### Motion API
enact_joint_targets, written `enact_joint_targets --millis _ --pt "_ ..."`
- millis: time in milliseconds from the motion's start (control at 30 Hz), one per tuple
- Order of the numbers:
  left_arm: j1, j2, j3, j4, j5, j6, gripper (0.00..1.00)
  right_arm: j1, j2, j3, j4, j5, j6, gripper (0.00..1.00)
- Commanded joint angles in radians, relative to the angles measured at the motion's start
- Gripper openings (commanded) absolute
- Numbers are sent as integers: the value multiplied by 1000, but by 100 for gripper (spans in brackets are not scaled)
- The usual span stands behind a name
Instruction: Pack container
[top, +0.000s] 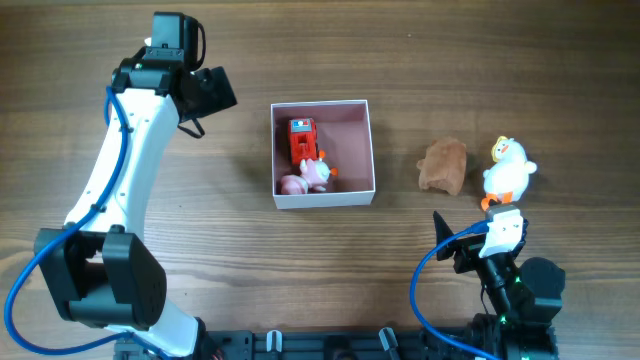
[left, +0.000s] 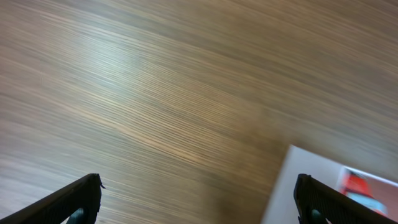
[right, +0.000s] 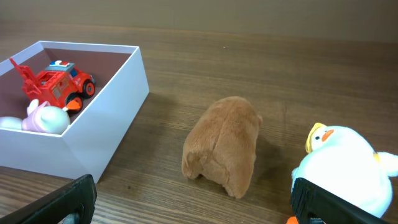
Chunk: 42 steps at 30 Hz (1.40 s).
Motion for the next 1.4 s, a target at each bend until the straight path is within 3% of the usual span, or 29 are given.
enact_joint_targets --millis 0,267,700,933,1067,1200,1367 --pt "29 8 -10 42 -224 32 100 -1 -6 0 3 -13 15 100" --pt "142 8 -10 100 -182 28 100 0 -6 0 3 -13 15 100" --pt "148 8 -10 99 -182 28 100 0 -6 0 4 -13 13 100" --pt "148 8 -10 99 -182 28 100 -1 -6 -3 89 31 16 100" --pt "148 8 -10 99 -182 28 100 0 7 2 272 31 224 100" --pt "148 8 -10 99 -182 28 100 -1 154 74 351 126 230 100" --pt "148 8 -10 99 -182 28 100 0 566 339 318 149 222 100"
